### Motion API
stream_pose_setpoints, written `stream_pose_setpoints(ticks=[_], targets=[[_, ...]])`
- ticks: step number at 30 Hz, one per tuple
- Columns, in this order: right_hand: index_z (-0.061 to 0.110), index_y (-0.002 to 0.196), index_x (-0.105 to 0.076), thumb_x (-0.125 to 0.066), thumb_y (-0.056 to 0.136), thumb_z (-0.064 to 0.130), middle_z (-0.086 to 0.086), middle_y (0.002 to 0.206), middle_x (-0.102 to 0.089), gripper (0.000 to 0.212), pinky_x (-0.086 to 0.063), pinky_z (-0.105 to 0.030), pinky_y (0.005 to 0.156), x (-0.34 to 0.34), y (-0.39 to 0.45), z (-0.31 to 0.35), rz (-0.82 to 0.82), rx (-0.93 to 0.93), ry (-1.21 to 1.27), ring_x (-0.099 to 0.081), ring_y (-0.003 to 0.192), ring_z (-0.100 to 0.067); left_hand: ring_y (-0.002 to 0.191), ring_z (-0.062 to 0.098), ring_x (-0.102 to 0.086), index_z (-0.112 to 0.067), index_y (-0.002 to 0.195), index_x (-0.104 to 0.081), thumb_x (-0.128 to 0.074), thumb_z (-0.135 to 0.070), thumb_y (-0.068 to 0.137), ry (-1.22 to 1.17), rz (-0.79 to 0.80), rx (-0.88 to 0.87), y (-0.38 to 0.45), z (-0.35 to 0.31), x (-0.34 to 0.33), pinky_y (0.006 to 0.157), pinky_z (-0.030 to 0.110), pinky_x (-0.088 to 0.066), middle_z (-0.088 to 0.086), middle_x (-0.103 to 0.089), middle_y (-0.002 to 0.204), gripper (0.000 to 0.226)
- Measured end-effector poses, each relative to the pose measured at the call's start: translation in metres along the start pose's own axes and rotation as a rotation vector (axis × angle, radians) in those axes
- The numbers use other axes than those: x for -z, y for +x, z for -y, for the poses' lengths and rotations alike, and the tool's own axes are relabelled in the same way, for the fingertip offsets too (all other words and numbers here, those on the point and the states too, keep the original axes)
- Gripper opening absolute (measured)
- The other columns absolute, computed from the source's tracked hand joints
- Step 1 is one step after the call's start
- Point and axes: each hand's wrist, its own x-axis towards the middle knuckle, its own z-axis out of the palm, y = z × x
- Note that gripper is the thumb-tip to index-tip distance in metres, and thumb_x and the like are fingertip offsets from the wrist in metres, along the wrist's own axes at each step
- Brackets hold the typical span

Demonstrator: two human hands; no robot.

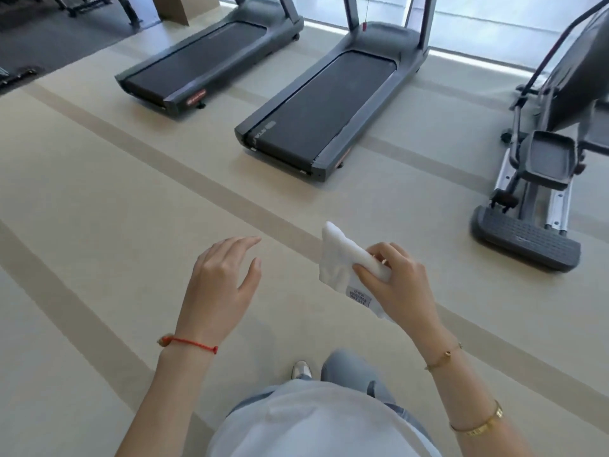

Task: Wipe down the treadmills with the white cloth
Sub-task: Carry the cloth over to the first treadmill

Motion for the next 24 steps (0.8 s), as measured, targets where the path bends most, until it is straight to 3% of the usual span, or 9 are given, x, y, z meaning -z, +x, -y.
stream_pose_setpoints(ticks=[11,18,24], targets=[[0.019,0.088,-0.062,-0.072,0.083,0.024,0.008,0.083,-0.058,0.012,-0.037,-0.018,0.059,-0.008,0.181,-0.041,-0.058,-0.062,-0.029,-0.053,0.068,-0.009,0.114,0.024,-0.059,-0.013,0.124,-0.063,-0.062,-0.013,0.093,-0.048,0.060,-0.087,0.214,0.017,-0.067,0.101,0.044,-0.044,0.004,-0.066,0.121,0.031],[0.021,0.088,-0.062,-0.072,0.083,0.027,0.010,0.083,-0.057,0.012,-0.037,-0.016,0.060,0.023,0.339,-0.089,-0.078,-0.035,-0.050,-0.053,0.070,-0.006,0.112,0.024,-0.059,-0.013,0.124,-0.063,-0.051,-0.023,0.092,-0.097,0.049,-0.105,0.370,-0.017,-0.114,0.098,0.045,-0.047,0.003,-0.065,0.120,0.035],[0.020,0.087,-0.061,-0.071,0.083,0.026,0.009,0.083,-0.057,0.012,-0.042,-0.024,0.061,0.052,0.461,-0.119,-0.100,-0.029,-0.038,-0.054,0.070,-0.011,0.115,0.022,-0.059,-0.014,0.124,-0.063,-0.051,-0.023,0.092,-0.111,0.033,-0.093,0.485,-0.045,-0.147,0.099,0.045,-0.046,0.001,-0.065,0.122,0.036]])
